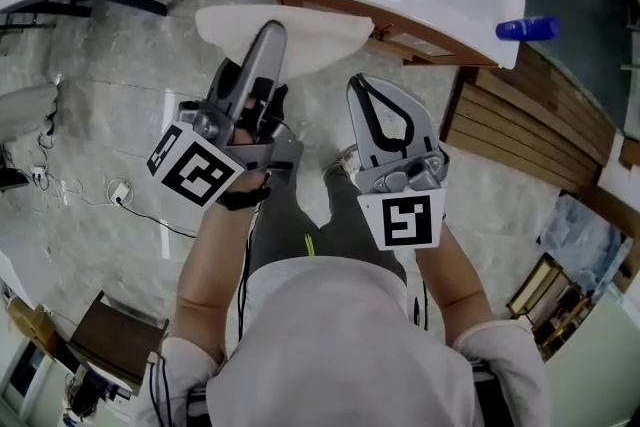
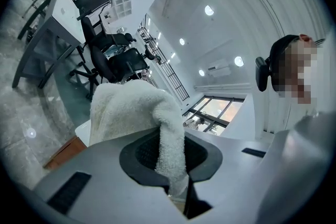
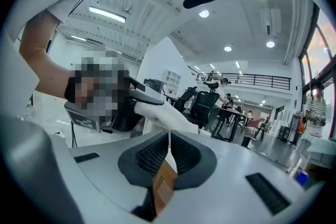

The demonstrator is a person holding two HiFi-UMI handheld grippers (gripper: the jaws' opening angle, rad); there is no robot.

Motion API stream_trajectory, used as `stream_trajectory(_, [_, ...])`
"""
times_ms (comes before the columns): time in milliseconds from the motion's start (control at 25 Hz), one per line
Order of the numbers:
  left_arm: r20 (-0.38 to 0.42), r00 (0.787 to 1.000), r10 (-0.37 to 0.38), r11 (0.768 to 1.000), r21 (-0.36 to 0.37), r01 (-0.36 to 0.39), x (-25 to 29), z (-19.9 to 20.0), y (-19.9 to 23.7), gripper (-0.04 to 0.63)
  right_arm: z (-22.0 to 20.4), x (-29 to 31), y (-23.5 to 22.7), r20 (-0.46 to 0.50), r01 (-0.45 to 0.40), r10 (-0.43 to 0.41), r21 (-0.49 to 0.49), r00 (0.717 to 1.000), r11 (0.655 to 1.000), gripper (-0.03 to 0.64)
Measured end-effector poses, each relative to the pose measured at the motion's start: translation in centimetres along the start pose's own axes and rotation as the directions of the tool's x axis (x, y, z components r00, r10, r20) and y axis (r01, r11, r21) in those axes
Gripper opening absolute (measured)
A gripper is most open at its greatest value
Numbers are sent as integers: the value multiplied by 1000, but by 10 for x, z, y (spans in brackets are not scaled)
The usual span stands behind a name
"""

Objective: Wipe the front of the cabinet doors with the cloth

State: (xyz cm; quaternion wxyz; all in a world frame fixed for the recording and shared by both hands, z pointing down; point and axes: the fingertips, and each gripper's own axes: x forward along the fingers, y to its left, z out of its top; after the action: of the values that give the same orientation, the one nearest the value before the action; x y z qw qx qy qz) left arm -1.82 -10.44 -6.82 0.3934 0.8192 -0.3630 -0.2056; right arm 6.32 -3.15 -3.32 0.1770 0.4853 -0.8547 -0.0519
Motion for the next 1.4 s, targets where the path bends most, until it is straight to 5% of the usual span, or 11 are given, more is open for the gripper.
stream_trajectory(640, [-13,1000,-13,1000,19,14,1,10,-32,58,9,-23,-18,-32,22,-23,-18,999,1000,41])
stream_trajectory(1400, [64,997,-43,999,32,41,-19,53,-68,58,45,-58,-38,-36,85,-88,-85,995,993,41])
